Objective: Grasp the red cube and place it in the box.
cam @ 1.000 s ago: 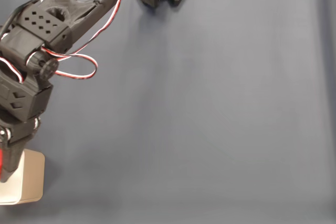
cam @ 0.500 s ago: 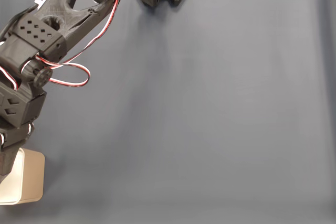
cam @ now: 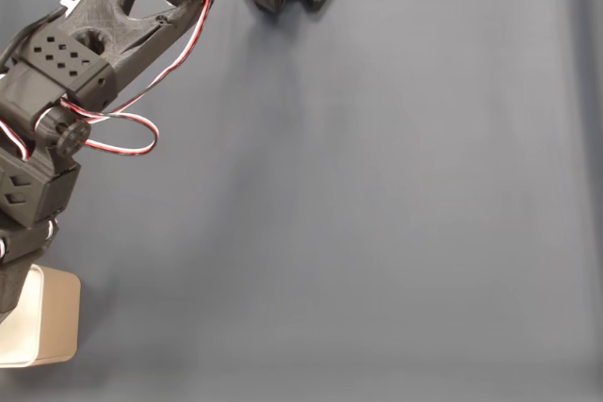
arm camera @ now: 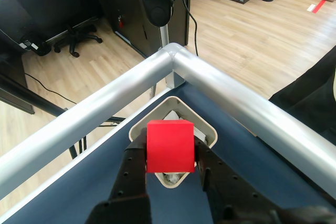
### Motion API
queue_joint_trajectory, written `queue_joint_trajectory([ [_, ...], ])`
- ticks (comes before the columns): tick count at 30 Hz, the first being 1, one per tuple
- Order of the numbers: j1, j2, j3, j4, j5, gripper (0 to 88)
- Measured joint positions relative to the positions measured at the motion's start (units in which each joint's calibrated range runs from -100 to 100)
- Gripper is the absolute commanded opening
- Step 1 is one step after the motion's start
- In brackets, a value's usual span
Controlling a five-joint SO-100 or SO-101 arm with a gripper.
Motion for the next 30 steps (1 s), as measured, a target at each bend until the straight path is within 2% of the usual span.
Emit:
queue_joint_trajectory([
  [30,-0.07,4.17,-1.63,-5.97,-0.24,3.6],
])
